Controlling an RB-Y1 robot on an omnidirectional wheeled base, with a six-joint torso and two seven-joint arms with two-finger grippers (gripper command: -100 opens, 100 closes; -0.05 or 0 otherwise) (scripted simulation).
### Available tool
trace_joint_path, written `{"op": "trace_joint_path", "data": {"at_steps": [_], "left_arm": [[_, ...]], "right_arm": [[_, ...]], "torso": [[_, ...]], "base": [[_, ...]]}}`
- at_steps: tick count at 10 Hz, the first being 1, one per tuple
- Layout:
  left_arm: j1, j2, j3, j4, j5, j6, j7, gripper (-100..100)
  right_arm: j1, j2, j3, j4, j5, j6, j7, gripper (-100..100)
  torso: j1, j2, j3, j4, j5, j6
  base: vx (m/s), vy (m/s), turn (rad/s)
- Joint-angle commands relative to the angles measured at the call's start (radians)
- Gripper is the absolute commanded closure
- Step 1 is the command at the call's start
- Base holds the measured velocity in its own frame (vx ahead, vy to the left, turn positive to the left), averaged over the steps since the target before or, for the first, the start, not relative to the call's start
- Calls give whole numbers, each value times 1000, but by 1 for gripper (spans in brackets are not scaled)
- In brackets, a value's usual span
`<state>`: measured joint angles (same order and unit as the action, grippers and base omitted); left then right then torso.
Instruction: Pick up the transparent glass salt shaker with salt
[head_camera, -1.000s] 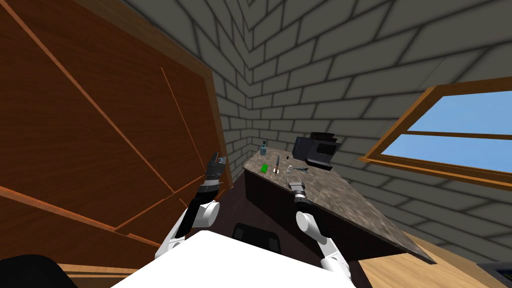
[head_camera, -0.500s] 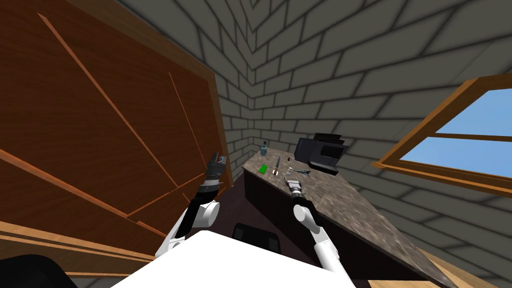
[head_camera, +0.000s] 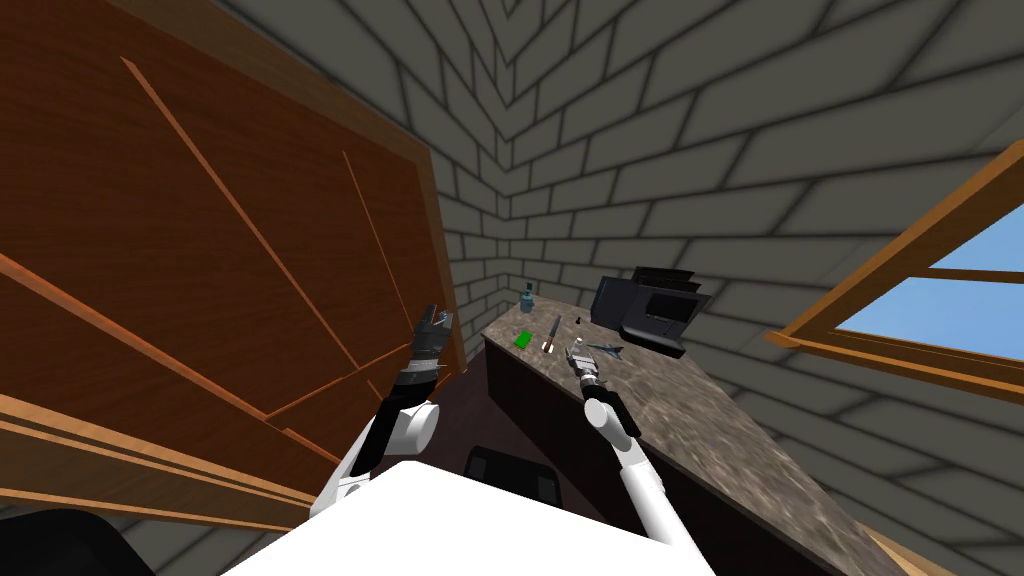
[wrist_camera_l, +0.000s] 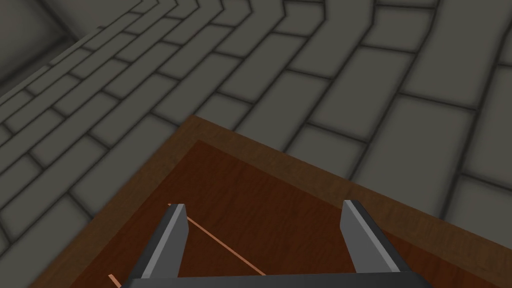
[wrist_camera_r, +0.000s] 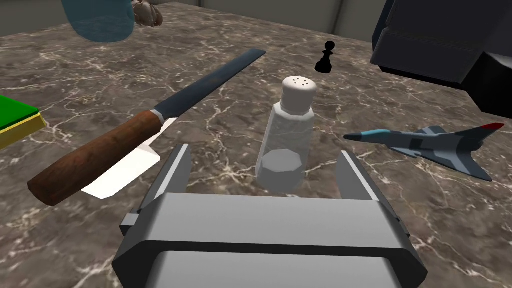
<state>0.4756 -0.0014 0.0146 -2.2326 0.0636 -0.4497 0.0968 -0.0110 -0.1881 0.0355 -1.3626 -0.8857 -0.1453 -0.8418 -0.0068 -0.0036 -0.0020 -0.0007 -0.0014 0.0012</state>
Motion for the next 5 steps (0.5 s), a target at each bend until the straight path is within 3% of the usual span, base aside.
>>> {"op": "trace_joint_path", "data": {"at_steps": [1,3,4,5], "left_arm": [[0,0,0,0,0,0,0,0],[0,0,0,0,0,0,0,0],[0,0,0,0,0,0,0,0],[0,0,0,0,0,0,0,0]], "right_arm": [[-17,-7,0,14,-28,12,-31,-100],[-42,-20,-2,33,-62,25,-66,-100],[-35,-19,1,30,-54,19,-58,-100],[-36,-20,2,31,-56,19,-62,0]], "torso": [[0,0,0,0,0,0],[0,0,0,0,0,0],[1,-1,0,0,0,0],[3,1,0,0,1,0]], "base": [[31,-81,72],[42,-84,76],[21,-36,15],[4,-7,-2]]}}
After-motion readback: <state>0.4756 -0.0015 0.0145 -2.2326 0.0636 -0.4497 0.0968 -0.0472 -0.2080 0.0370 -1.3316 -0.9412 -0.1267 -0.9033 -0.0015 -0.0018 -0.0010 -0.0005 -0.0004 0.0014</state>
